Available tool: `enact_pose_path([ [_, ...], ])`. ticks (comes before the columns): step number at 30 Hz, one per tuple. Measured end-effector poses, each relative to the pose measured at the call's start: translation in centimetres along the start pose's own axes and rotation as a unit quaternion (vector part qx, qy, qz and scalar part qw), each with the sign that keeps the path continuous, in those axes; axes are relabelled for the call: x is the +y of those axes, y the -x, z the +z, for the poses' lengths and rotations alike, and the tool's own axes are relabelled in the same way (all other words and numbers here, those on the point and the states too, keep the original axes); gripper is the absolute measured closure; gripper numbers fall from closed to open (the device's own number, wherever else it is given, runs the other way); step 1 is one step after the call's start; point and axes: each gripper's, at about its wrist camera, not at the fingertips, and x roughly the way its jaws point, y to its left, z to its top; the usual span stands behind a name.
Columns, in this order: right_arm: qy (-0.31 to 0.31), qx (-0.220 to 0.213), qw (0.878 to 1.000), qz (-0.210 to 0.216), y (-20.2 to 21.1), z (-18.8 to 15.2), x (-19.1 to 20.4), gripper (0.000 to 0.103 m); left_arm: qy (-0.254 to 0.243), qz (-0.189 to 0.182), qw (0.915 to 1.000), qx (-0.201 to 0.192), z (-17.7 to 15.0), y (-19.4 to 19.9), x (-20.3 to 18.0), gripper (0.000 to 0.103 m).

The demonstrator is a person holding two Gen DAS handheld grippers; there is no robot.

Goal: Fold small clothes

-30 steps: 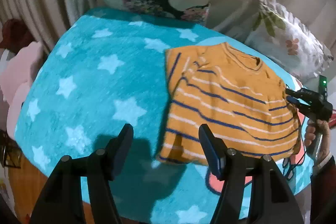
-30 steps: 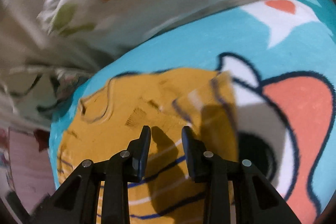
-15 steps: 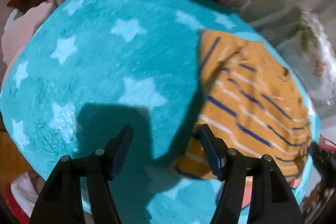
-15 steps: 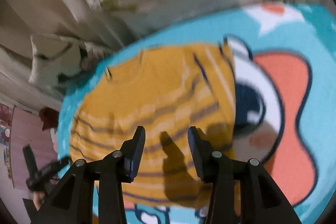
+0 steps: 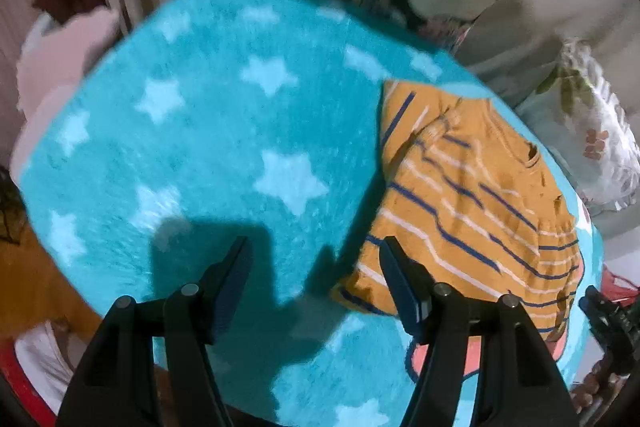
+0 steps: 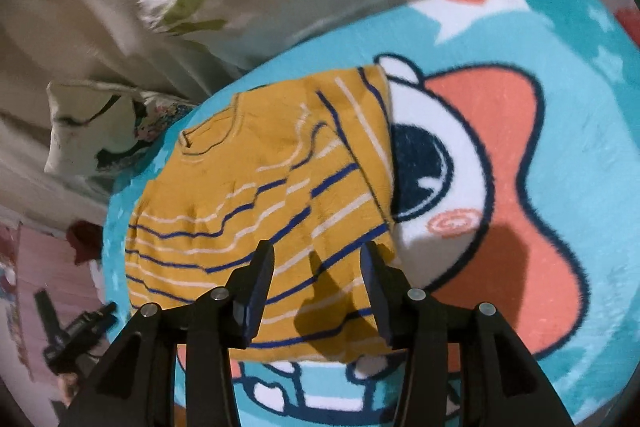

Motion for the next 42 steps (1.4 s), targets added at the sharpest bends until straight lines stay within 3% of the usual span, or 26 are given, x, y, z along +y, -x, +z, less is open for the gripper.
enact_pose_path([
  [4, 0.057, -0.016, 0.998, -0.028, 1.5, -1.1, 2.2, 0.051, -0.022, 0.018, 0.9977, -0.061, -0.7, 3.7, -1.3, 0.033],
  [9, 0.100, -0.040, 0.993, -0.051, 3.3, -2.6, 4.0, 0.047, -0.045, 0.043, 0.9891, -0.134, -1.5, 7.7, -2.5, 0.029],
  [13, 0.114, -0.052, 0.991, -0.048, 4.4, -3.4, 4.6, 0.046, -0.049, 0.080, 0.9689, -0.229, -2.9, 11.4, -3.4, 0.008],
  [15, 0.123, -0.060, 0.989, -0.050, 5.0, -3.9, 4.8, 0.046, -0.048, 0.094, 0.9586, -0.265, -3.6, 13.1, -3.6, 0.004],
  [17, 0.134, -0.068, 0.987, -0.053, 5.5, -4.3, 5.2, 0.045, -0.039, 0.098, 0.9548, -0.278, -4.0, 14.3, -3.5, 0.004],
  [20, 0.145, -0.085, 0.984, -0.056, 6.1, -5.0, 5.8, 0.037, -0.029, 0.103, 0.9612, -0.254, -4.2, 14.3, -3.2, 0.004],
  [23, 0.144, -0.092, 0.984, -0.057, 5.8, -5.6, 6.0, 0.036, -0.045, 0.116, 0.9718, -0.201, -4.7, 12.8, -3.3, 0.004],
  [32, 0.146, -0.036, 0.987, -0.048, 3.6, -6.1, 6.4, 0.036, -0.069, 0.093, 0.9857, -0.123, -6.5, 8.8, -4.2, 0.004],
  [42, 0.170, -0.004, 0.984, -0.053, -0.8, -5.7, 11.8, 0.034, -0.082, 0.076, 0.9899, -0.087, -3.7, 5.8, -2.2, 0.004],
])
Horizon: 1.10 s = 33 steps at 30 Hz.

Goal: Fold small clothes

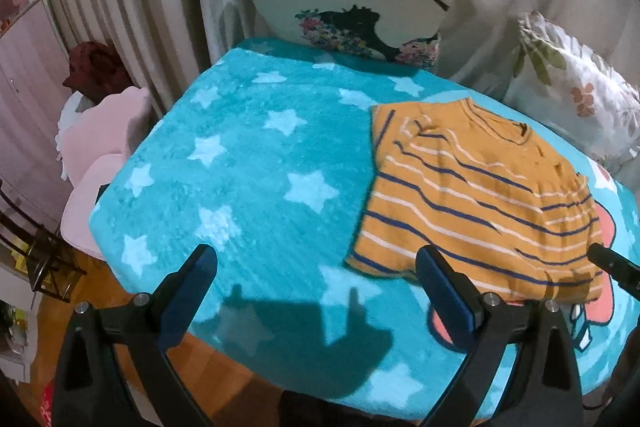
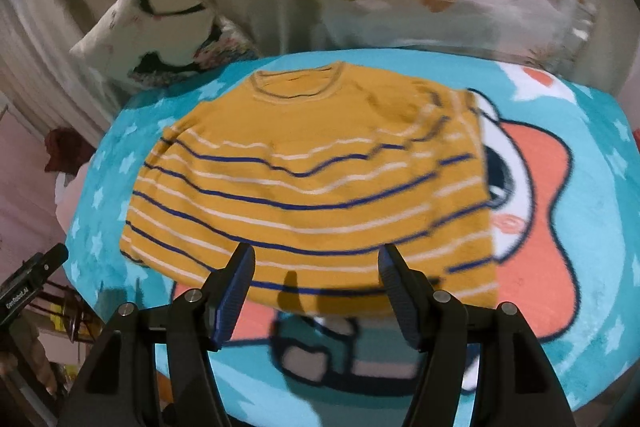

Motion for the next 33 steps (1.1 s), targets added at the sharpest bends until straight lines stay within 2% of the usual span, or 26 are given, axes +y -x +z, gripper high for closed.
enact_pose_path([
  [12, 0.076, 0.051, 0.996, 0.020, -6.4, 3.4, 12.4, 0.033, 0.006, -0.001, 0.9992, 0.040, 4.0, -5.5, 5.8, 0.004],
  [22, 0.112, 0.103, 0.988, 0.039, -12.3, 4.8, 20.8, 0.033, 0.017, -0.003, 0.9970, 0.076, 4.9, -9.3, 9.8, 0.004],
  [27, 0.130, 0.119, 0.984, 0.023, -15.0, 5.2, 24.0, 0.033, 0.021, -0.002, 0.9955, 0.093, 5.0, -10.8, 11.1, 0.004],
  [33, 0.163, 0.109, 0.980, -0.034, -17.8, 5.7, 26.3, 0.031, 0.032, -0.007, 0.9929, 0.114, 4.8, -12.3, 12.4, 0.004],
])
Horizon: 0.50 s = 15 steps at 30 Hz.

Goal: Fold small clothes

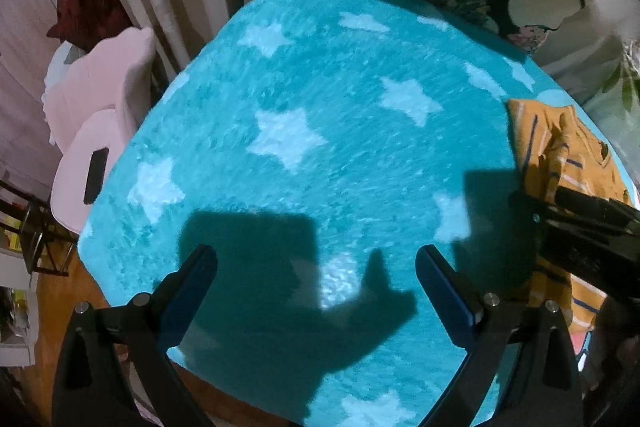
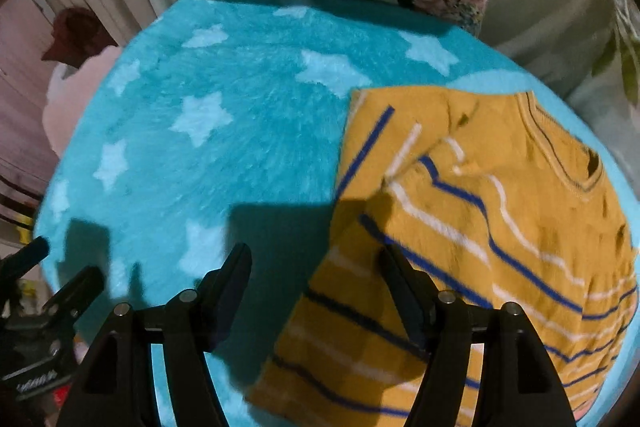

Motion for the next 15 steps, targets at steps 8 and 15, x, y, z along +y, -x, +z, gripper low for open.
enact_pose_path([
  [8, 0.023, 0.001, 0.991, -0.134, -2.2, 0.4, 1.8, 0.075, 0.023, -0.013, 0.9995, 0.018, 0.3, -1.2, 2.1, 0.004],
  [15, 0.088, 0.010, 0.971, -0.224, -3.7, 0.3, 4.2, 0.069, 0.022, -0.024, 0.9991, 0.029, 0.3, -1.9, 2.0, 0.004],
])
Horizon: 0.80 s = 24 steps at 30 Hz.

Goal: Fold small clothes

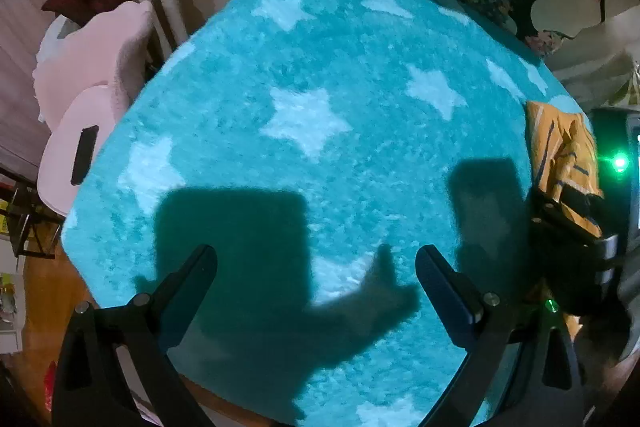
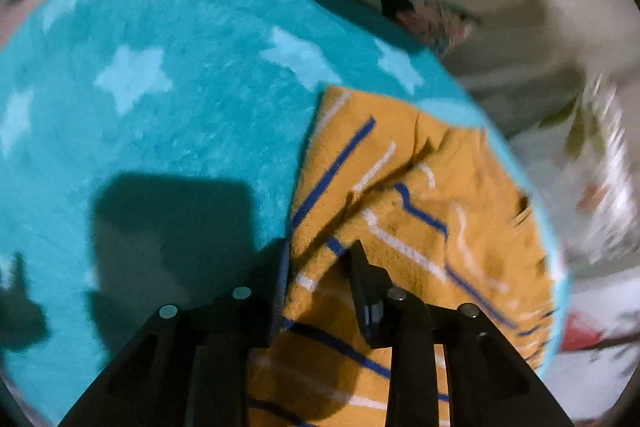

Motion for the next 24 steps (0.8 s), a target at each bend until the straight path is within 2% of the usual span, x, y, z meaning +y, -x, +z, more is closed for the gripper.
enact_pose_path([
  [1, 0.001, -0.002, 1.000, -0.008, 0.1, 0.0, 0.3, 0.070, -0.001, -0.001, 1.0000, 0.002, -0.1, -0.1, -0.1, 0.004],
  [3, -0.012, -0.006, 1.000, 0.002, 0.0, -0.2, -0.2, 0.075, -0.002, -0.002, 1.0000, 0.005, -0.2, -0.1, -0.3, 0.004],
  [5, -0.028, -0.013, 0.999, 0.019, 0.2, -0.5, -1.4, 0.087, -0.001, 0.000, 1.0000, 0.005, -0.5, 0.1, -0.6, 0.004],
  [7, -0.054, -0.020, 0.996, 0.063, 0.6, -0.8, -3.1, 0.092, 0.000, 0.004, 1.0000, 0.000, -0.9, 0.7, -1.1, 0.004],
  [11, -0.108, -0.045, 0.983, 0.145, 2.1, -1.6, -6.7, 0.094, 0.002, 0.015, 0.9998, -0.014, -1.6, 2.2, -2.6, 0.004],
  [14, -0.143, -0.075, 0.967, 0.198, 4.1, -3.1, -10.7, 0.094, 0.012, 0.024, 0.9994, -0.023, -2.2, 3.6, -4.1, 0.004],
  [18, -0.208, -0.092, 0.939, 0.257, 4.7, -6.4, -18.2, 0.094, 0.010, 0.032, 0.9987, -0.039, -3.4, 5.5, -7.4, 0.004],
  [21, -0.269, -0.099, 0.912, 0.293, 3.6, -10.2, -24.7, 0.094, 0.002, 0.034, 0.9984, -0.045, -4.4, 6.4, -10.4, 0.004],
  [24, -0.318, -0.101, 0.892, 0.306, 1.3, -14.1, -30.4, 0.094, -0.006, 0.028, 0.9986, -0.044, -5.3, 6.9, -13.3, 0.004],
])
